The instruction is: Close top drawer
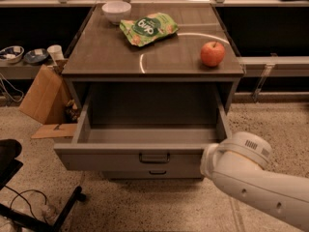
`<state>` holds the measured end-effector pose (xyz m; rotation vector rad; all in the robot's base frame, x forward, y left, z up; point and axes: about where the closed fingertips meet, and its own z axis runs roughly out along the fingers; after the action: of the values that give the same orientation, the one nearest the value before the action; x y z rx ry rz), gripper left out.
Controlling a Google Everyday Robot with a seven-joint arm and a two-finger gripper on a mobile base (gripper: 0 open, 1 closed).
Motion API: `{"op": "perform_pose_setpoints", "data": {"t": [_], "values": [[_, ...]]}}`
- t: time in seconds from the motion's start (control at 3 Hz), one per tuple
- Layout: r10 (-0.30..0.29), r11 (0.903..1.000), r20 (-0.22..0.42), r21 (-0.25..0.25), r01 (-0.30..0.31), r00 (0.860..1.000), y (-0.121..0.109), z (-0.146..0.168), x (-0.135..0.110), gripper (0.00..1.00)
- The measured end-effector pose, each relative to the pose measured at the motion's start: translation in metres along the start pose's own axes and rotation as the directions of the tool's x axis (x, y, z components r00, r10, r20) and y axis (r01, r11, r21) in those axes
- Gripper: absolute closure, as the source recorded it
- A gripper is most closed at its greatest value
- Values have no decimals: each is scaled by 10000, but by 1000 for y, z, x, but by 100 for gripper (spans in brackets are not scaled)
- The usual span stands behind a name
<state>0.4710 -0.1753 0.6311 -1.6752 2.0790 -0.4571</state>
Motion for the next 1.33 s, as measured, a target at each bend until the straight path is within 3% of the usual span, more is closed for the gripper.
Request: {"op": "perform_pose_setpoints", "data": {"t": [0.33,1.0,1.33], "values": [[-57,10000,81,55,56,10000,-4,1,-4,100],[-648,9936,906,978,559,9938,-79,11,-40,100],[-648,9936,906,978,559,9938,-79,11,-40,100]]}}
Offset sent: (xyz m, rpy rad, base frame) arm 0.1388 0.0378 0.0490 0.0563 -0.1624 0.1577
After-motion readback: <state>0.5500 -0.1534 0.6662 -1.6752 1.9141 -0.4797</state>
